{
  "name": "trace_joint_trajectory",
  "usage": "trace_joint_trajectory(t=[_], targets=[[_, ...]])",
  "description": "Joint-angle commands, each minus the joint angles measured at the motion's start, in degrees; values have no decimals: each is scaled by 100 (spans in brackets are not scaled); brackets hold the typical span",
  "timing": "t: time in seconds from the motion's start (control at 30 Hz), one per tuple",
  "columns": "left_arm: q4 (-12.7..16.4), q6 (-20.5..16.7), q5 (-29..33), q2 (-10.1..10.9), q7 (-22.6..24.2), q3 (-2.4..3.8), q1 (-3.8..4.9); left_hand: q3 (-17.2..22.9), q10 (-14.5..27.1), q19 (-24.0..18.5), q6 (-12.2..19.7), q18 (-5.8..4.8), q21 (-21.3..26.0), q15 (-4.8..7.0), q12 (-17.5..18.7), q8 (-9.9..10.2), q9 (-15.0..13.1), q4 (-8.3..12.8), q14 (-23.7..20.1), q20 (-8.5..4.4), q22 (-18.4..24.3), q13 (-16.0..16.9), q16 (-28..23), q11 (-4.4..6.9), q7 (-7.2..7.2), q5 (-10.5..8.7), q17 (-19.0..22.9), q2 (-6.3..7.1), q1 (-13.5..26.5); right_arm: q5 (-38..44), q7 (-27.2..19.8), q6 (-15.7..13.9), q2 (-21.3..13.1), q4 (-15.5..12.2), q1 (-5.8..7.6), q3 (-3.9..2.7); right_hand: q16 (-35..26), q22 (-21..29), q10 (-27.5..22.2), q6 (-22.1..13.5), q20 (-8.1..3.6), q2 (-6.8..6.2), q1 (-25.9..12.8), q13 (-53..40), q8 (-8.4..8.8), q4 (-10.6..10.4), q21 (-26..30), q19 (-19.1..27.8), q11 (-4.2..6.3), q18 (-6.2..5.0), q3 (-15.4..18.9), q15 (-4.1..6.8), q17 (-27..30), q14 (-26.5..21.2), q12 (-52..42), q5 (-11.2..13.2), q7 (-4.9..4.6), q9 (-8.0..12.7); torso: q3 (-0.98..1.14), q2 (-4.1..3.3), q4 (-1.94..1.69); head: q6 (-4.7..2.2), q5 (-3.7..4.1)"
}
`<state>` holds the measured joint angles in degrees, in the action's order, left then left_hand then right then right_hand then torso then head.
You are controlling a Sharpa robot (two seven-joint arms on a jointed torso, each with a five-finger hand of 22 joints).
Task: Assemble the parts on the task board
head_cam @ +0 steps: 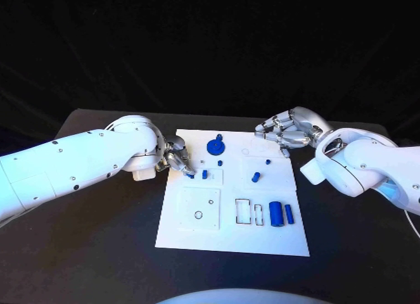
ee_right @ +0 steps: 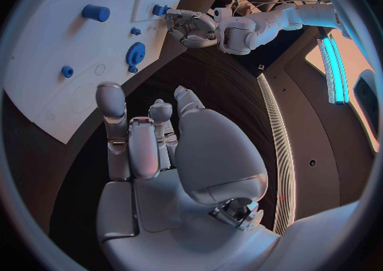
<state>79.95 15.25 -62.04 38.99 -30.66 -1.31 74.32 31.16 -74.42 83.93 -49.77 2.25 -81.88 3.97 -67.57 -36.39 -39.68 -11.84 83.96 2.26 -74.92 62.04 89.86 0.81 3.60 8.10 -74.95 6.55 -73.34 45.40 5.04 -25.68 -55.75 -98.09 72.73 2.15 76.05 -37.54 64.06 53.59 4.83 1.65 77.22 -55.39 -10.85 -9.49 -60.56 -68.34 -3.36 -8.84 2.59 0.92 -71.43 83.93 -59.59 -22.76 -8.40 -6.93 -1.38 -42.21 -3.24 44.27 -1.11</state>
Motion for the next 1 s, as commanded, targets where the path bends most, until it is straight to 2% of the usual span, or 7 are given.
trace_joint_trajectory(t=[0.03, 0.33, 0.53, 0.73, 1.0], targets=[[-7, 132, -59, -15, -34, -16, -14, 726, -36, 123, -17, 14, -24, 17, -25, -23, -6, 677, 604, -2, -708, 11, 14, 5, -28, 15, -1505, -8, 9, 16, -21, 80, 4, -3, -5, 1, -31, 8, -11, -27, 12, 31, 47, 4, -10, -25, 26, 19, -13, -39, -1, 5, 3, 174, -33, -31, -7, 9, -1, -1, 6, 8, 2], [-35, 162, -59, -69, -28, -31, -14, 732, -65, 128, -46, 12, -30, 21, -42, -35, -8, 642, 604, -5, -718, 26, 14, 12, -41, 8, -1505, 0, 88, 16, -20, 78, -1, -13, -5, 1, -31, 8, -11, -27, 12, 31, 47, 4, -10, -25, 26, 19, -13, -39, -1, 5, 3, 174, -33, -31, -7, 9, 4, -3, 4, 15, 19], [-49, 213, -59, -95, -78, -39, -14, 649, -114, 140, -117, 7, -47, 42, -77, -64, -12, 580, 604, -19, -741, 57, 14, 41, -86, -5, -1505, 54, 252, 16, -20, 76, -6, -21, -5, 1, -31, 8, -11, -27, 12, 31, 47, 4, -10, -25, 26, 19, -13, -39, -1, 5, 3, 174, -33, -31, -7, 9, 3, -2, 3, 24, 25], [-54, 239, -103, -120, -182, -42, -15, 401, -182, 168, -235, -5, -83, 85, -145, -78, 7, 435, 604, -58, -787, 126, 14, 92, -145, -17, -1505, 90, 531, 16, -23, 73, -13, -33, -5, 1, -31, 8, -11, -27, 12, 31, 47, 4, -10, -25, 26, 19, -13, -39, -1, 5, 3, 174, -33, -31, -7, 9, 4, -1, 5, 30, 28], [-76, 171, -140, -150, -272, -42, -14, 167, -253, 208, -345, -22, -137, 115, -221, -82, 31, 228, 604, -89, -848, 204, 14, 123, -180, -11, -1505, 23, 820, 16, -17, 82, -21, -41, -5, 1, -39, 18, -20, -28, 13, 30, 48, 17, -12, -35, 34, 20, -14, -40, 2, 5, 10, 172, -27, -47, -8, 9, 3, 0, 3, 32, 38]])
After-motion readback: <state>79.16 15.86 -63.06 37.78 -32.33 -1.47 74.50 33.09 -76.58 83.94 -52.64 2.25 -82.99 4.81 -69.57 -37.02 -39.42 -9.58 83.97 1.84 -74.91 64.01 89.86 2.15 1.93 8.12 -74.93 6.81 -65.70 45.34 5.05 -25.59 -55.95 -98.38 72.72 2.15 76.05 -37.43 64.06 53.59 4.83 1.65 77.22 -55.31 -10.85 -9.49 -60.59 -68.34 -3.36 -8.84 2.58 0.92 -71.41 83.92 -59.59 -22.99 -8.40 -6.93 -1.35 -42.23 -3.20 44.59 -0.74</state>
